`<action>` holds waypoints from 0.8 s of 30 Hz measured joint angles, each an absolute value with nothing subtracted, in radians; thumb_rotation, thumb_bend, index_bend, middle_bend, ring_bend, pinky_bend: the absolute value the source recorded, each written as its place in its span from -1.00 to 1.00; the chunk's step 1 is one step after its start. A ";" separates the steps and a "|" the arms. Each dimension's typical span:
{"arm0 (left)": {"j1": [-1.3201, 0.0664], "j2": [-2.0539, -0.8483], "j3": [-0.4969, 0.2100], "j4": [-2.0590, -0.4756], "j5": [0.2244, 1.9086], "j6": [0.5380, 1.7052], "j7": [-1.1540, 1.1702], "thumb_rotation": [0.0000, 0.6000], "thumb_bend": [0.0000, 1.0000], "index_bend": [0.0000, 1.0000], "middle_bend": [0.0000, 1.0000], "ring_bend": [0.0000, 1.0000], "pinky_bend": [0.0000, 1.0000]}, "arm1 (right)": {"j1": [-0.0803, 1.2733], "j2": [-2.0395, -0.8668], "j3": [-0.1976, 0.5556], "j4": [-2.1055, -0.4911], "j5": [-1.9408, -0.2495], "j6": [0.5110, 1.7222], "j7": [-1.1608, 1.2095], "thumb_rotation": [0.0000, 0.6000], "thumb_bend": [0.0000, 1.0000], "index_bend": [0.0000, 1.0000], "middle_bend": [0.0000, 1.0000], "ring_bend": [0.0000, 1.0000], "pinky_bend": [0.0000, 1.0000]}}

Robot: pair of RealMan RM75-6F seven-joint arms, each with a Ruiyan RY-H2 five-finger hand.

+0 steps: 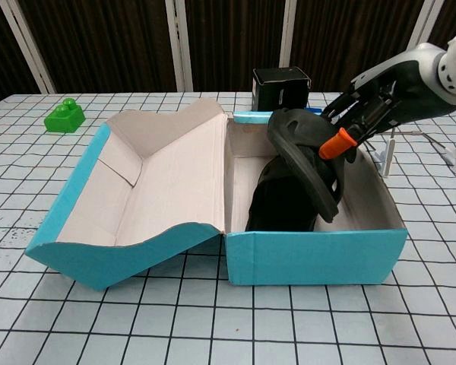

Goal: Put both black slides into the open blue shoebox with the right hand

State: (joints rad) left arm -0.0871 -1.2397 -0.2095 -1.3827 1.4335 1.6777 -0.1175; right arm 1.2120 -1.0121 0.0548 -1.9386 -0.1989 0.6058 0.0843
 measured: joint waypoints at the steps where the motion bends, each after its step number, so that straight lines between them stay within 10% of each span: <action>1: -0.087 -1.240 -0.210 -1.383 1.433 1.677 -0.118 1.00 -0.58 -0.86 -1.00 -1.00 -0.86 | 1.215 -1.015 0.051 -1.937 -0.192 0.607 0.080 1.00 0.14 0.04 -0.03 0.03 -0.77; 24: -0.087 -1.238 -0.207 -1.386 1.435 1.676 -0.117 1.00 -0.58 -0.86 -1.00 -1.00 -0.86 | 1.259 -1.044 -0.012 -1.929 -0.121 0.628 -0.024 1.00 0.16 0.04 -0.03 0.04 -0.68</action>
